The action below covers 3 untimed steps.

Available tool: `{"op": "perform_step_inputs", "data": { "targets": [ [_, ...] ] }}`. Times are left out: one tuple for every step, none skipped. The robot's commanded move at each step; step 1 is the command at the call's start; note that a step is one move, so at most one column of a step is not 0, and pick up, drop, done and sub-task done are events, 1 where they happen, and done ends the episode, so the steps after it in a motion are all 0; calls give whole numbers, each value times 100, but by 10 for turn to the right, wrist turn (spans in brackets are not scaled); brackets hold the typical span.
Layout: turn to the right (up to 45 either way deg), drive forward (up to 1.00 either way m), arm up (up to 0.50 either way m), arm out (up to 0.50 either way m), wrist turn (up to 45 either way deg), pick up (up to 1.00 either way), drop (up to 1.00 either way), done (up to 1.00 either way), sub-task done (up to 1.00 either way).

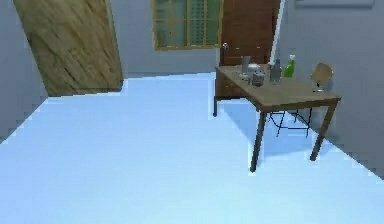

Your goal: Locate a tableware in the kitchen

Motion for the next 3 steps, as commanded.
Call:
{"op": "perform_step_inputs", "data": {
  "targets": [
    [450, 0, 0, 0, 0, 0, 0, 0, 0],
    [300, 0, 0, 0, 0, 0, 0, 0, 0],
    [0, 10, 0, 0, 0, 0, 0, 0, 0]
  ]
}}
